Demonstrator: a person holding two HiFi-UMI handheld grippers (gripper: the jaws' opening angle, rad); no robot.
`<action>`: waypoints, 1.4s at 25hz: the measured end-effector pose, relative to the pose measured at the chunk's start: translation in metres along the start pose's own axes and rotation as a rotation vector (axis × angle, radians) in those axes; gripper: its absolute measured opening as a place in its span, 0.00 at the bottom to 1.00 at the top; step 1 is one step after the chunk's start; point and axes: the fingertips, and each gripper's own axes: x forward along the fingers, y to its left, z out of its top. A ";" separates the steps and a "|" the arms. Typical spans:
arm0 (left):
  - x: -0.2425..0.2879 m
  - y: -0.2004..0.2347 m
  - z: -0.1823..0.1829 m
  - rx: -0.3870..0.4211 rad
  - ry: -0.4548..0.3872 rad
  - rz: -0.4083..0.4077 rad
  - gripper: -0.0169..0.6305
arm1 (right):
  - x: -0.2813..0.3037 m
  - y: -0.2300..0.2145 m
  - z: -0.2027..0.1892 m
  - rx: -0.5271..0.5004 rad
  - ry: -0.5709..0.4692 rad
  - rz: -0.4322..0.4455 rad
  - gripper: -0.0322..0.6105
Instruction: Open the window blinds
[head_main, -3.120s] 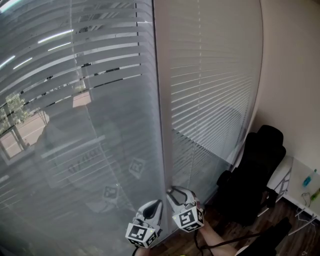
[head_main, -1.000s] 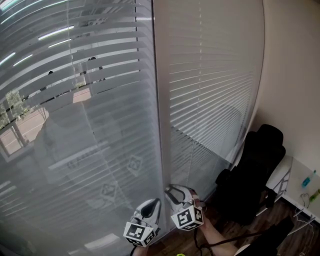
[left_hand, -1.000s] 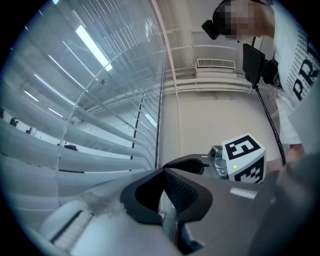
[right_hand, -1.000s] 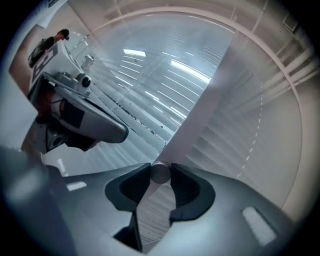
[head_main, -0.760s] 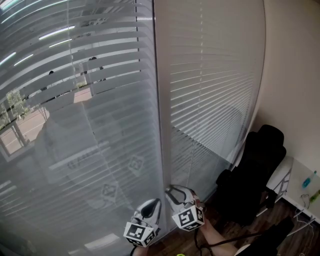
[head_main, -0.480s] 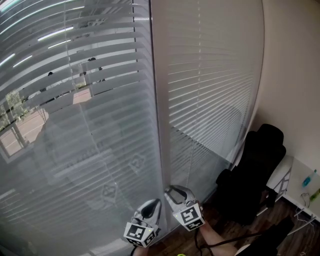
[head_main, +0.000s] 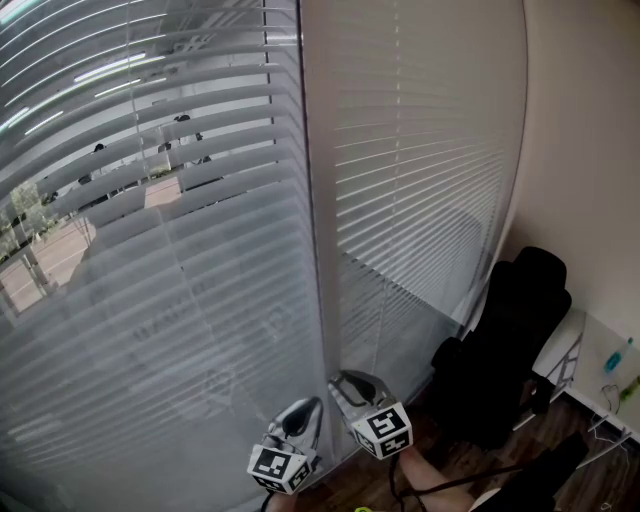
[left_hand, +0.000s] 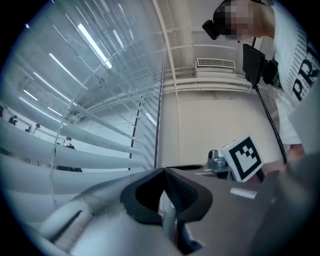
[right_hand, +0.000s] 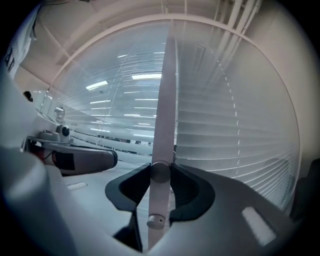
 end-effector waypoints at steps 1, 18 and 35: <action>0.000 0.000 0.000 -0.001 0.000 0.000 0.02 | 0.000 0.000 0.000 0.029 -0.004 0.004 0.26; 0.000 0.002 -0.001 -0.021 -0.004 -0.005 0.02 | 0.000 0.002 0.000 -0.108 0.050 -0.031 0.26; 0.002 -0.001 -0.003 -0.024 -0.006 -0.017 0.02 | 0.003 0.009 0.000 -0.482 0.112 -0.062 0.26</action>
